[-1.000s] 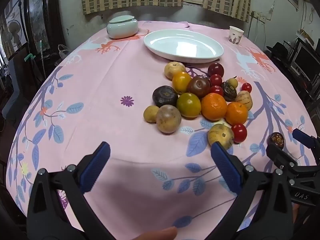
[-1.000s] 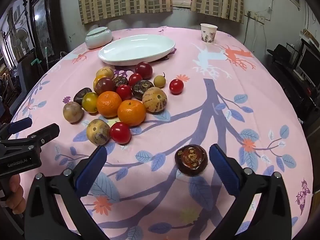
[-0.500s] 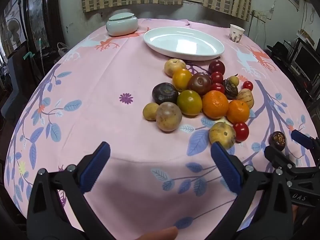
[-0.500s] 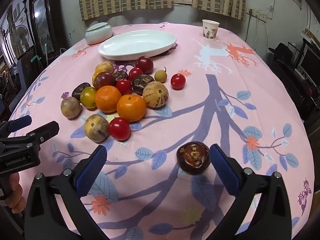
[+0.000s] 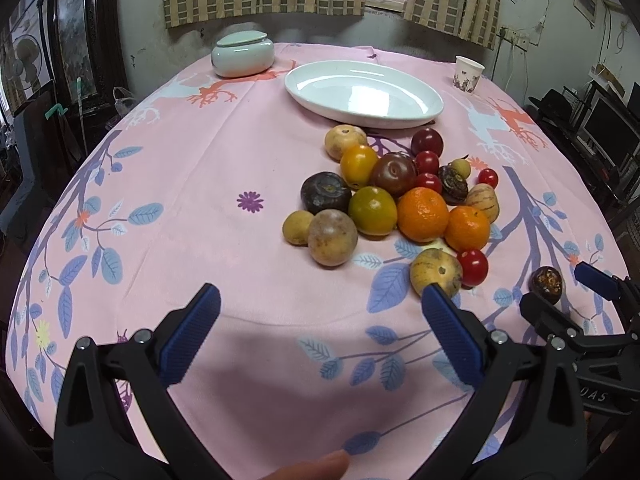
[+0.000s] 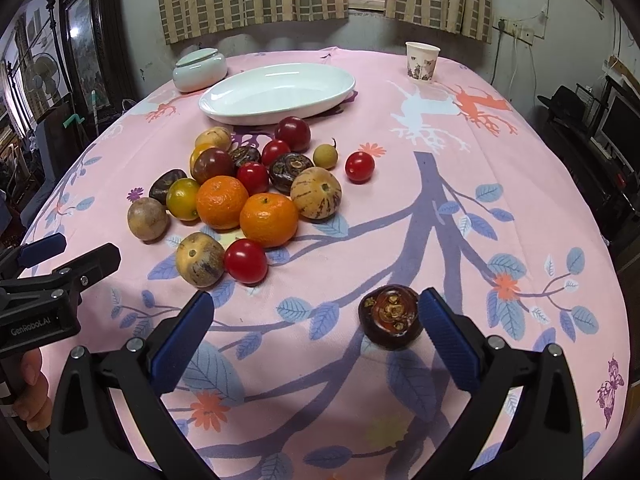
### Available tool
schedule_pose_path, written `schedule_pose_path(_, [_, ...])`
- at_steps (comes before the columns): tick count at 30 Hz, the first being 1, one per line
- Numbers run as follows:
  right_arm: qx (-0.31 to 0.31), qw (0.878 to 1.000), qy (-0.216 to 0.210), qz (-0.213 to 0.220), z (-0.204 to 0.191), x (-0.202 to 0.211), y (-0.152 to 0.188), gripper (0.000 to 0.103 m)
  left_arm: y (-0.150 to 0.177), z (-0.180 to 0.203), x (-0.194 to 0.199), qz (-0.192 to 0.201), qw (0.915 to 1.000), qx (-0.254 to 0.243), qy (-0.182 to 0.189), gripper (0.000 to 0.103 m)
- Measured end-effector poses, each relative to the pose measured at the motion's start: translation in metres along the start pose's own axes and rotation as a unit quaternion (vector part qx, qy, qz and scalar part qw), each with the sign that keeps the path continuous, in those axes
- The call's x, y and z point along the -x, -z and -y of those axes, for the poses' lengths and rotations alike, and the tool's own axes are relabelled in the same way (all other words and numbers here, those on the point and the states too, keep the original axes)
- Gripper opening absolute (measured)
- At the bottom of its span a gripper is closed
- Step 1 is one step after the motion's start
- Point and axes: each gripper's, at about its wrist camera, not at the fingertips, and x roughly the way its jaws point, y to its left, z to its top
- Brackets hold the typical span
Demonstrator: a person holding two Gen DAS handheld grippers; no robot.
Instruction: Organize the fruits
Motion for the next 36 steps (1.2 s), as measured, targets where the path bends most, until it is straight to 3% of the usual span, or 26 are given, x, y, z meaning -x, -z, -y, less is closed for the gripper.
schedule_pose_path(36, [-0.002,1.000,-0.005,-0.005,-0.0002,-0.0003,0.0063,0.102,0.0014,0.0009,0.0052,0.001,1.0000,0.001,0.002,0.101])
